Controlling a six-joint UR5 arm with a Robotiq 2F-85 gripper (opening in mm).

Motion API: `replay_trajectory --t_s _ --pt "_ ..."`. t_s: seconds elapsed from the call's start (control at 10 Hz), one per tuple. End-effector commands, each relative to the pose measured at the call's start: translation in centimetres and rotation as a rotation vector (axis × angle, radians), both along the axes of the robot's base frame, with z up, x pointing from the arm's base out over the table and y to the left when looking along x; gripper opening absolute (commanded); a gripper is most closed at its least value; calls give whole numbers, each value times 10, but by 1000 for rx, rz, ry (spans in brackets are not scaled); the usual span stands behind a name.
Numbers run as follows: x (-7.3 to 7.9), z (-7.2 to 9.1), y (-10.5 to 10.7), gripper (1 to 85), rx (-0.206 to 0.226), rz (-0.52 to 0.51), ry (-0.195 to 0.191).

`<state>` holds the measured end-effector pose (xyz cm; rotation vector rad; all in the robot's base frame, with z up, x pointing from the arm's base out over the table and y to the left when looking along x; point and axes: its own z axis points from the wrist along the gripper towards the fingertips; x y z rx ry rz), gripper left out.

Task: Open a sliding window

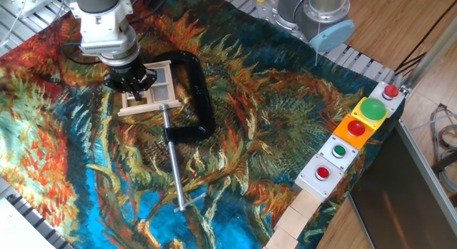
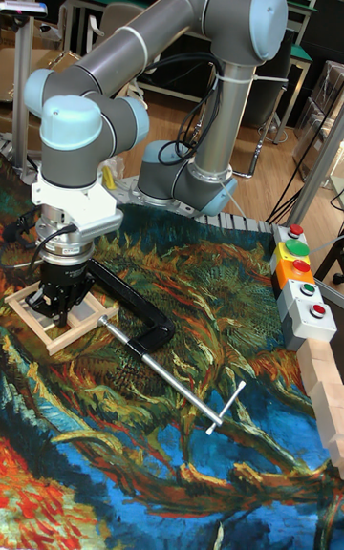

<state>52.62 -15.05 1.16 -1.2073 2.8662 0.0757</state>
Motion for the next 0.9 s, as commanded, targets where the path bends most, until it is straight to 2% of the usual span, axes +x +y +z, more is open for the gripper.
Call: replay_trajectory --t_s 0.0,0.4,0.8 --pt "3 2 5 13 21 -10 -8" --pt "13 2 14 13 38 -4 -30" --pt "10 -2 8 13 39 0 -32"
